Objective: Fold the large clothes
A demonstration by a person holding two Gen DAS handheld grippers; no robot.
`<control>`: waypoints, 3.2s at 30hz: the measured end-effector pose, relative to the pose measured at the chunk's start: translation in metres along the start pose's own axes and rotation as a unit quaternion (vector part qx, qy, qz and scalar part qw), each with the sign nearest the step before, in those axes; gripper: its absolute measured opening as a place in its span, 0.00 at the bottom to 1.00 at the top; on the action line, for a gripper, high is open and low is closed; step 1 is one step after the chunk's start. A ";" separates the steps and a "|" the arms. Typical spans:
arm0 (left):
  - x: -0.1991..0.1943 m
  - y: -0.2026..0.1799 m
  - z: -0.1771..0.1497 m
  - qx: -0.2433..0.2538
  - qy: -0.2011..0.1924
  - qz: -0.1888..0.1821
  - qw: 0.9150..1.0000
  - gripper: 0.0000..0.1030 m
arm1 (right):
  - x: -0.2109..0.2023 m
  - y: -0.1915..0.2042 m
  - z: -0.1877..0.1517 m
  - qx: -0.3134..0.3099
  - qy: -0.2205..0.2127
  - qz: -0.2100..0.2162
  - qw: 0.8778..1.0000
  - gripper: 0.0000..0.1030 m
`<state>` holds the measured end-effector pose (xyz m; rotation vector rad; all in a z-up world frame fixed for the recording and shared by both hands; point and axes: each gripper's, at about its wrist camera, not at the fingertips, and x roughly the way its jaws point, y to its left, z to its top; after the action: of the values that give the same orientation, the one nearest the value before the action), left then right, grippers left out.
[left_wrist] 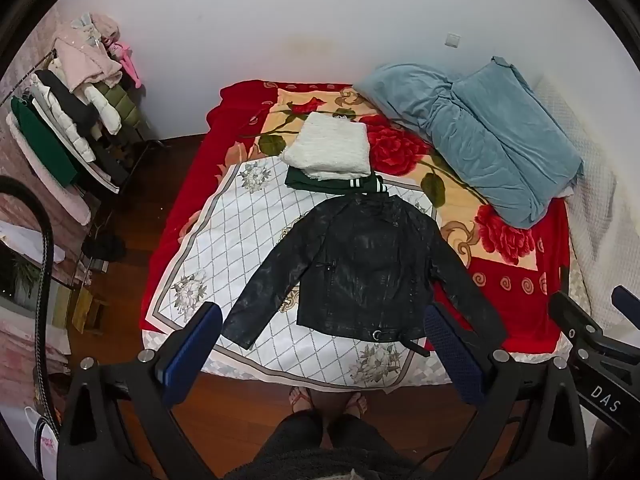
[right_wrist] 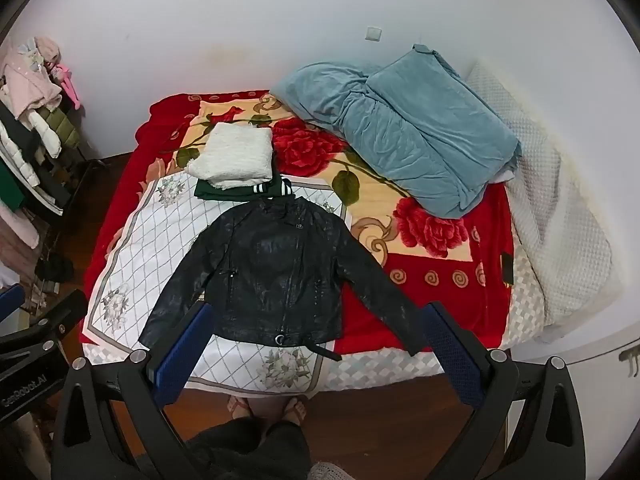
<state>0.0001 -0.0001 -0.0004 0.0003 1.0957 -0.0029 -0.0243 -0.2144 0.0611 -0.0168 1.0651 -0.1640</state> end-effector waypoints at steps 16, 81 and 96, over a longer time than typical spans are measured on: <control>0.002 -0.003 0.000 0.003 -0.001 -0.002 1.000 1.00 | 0.000 0.000 -0.001 0.000 0.002 0.000 1.000 1.00; -0.008 -0.014 0.006 0.003 -0.009 -0.011 1.000 1.00 | -0.021 0.005 -0.004 0.002 0.000 0.002 1.000 1.00; -0.009 -0.015 0.004 0.001 -0.010 -0.012 1.000 1.00 | -0.023 0.006 -0.006 0.002 0.000 0.001 1.000 1.00</control>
<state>-0.0005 -0.0147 0.0098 -0.0111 1.0756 -0.0247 -0.0395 -0.2053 0.0776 -0.0123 1.0649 -0.1639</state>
